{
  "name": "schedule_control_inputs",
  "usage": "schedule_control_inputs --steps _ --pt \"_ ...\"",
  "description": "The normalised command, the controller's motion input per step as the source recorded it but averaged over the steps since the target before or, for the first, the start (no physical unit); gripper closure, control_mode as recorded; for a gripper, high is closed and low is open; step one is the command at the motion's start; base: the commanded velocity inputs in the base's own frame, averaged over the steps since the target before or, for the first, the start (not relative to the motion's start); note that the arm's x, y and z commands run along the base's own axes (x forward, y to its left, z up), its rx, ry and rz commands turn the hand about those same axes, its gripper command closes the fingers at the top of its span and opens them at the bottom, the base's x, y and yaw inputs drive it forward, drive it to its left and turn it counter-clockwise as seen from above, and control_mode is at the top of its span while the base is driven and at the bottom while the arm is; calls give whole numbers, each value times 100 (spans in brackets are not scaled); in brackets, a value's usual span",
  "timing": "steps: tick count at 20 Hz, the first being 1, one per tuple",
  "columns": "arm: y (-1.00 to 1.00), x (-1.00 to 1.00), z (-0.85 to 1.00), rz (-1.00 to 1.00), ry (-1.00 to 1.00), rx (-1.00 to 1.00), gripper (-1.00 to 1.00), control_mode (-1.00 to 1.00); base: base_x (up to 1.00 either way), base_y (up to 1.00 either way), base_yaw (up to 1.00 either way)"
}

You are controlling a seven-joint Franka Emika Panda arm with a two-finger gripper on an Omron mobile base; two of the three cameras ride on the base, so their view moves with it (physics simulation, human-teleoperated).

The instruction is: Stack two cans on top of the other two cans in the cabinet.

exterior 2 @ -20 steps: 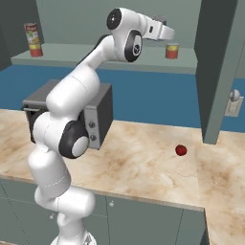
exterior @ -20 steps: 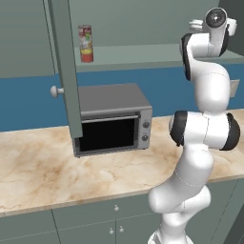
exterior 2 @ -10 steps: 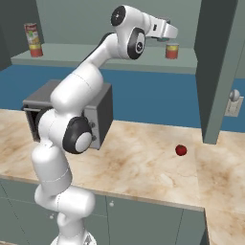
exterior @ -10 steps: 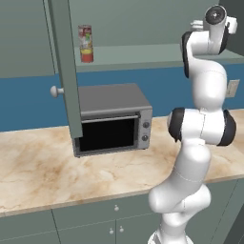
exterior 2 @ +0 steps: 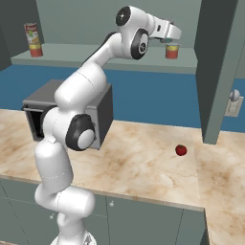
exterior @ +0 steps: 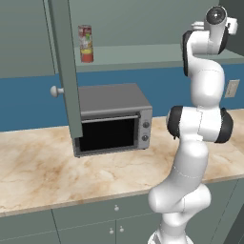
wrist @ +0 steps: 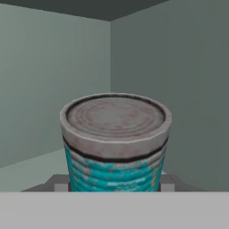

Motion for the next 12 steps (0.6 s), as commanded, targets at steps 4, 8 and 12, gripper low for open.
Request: schedule_control_inputs --steps 4,8,12 --pt "-12 20 -11 0 1 0 100 -100 0 0 0" --pt "-8 22 -1 0 1 0 100 -100 0 0 0" --pt "-10 9 0 0 2 0 100 -100 0 0 0"
